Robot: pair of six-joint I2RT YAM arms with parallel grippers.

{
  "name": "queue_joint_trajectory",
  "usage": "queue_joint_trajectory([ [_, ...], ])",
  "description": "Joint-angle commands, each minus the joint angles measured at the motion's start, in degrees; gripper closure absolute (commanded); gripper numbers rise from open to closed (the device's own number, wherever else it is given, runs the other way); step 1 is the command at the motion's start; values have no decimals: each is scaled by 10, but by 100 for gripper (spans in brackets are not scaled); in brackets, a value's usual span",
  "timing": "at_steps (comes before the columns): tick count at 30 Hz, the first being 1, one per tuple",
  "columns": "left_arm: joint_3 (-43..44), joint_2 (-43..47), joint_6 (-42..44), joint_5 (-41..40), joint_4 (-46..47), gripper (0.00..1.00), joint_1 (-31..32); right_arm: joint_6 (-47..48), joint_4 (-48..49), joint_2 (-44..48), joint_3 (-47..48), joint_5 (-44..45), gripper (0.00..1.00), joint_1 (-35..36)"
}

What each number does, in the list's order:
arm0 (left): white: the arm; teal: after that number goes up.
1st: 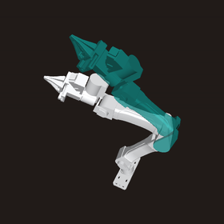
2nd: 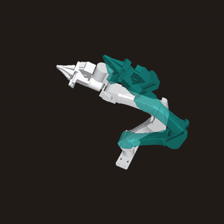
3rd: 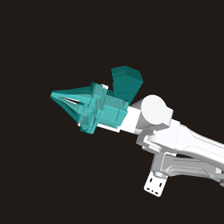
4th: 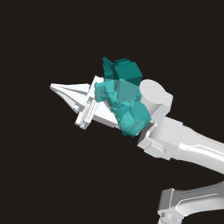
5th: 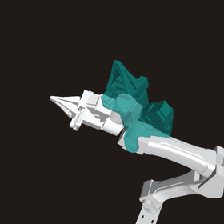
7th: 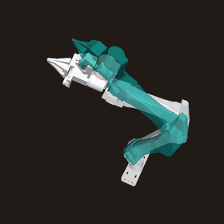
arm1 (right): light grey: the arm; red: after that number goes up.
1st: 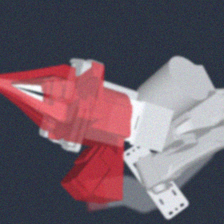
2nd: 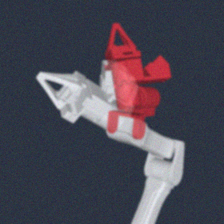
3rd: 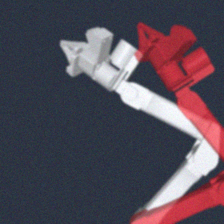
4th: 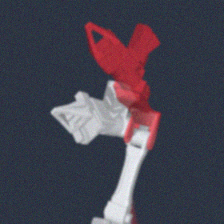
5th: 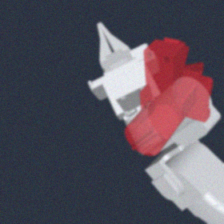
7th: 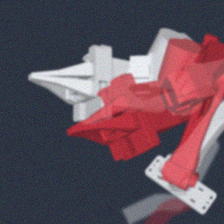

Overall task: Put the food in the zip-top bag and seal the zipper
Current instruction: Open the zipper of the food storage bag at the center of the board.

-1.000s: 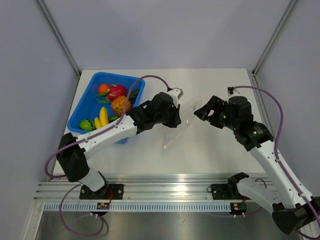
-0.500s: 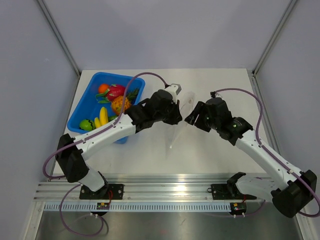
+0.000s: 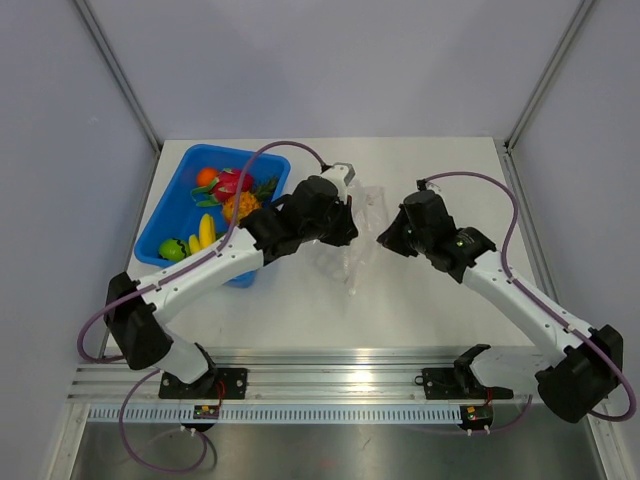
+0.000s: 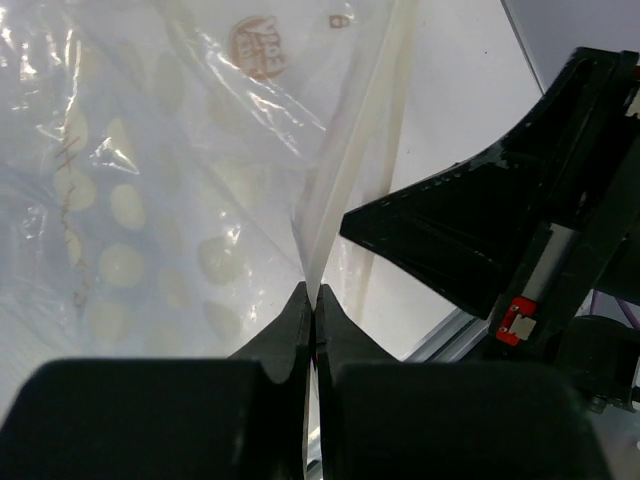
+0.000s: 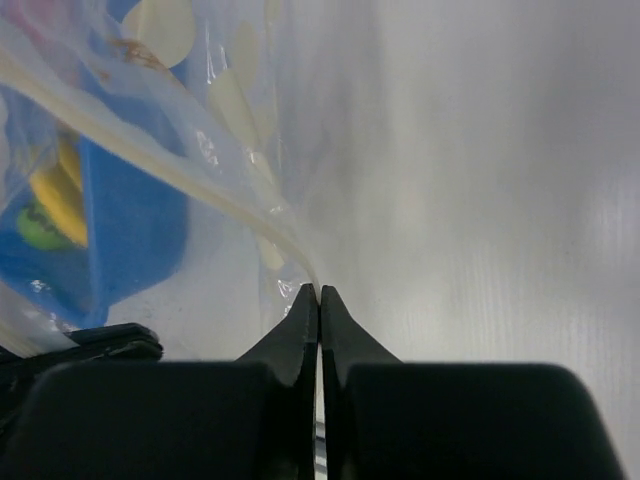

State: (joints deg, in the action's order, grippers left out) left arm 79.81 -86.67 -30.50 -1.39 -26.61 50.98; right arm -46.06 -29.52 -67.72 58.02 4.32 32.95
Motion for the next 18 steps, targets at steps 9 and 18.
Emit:
queue_joint_trajectory([
  [9, 69, 31, 69, 41, -81, 100, -45, 122, -231, 11, 230, 235, 100, 4],
  [18, 59, -7, 80, 85, -61, 100, -45, 190, -387, -89, 360, 180, 100, 6],
])
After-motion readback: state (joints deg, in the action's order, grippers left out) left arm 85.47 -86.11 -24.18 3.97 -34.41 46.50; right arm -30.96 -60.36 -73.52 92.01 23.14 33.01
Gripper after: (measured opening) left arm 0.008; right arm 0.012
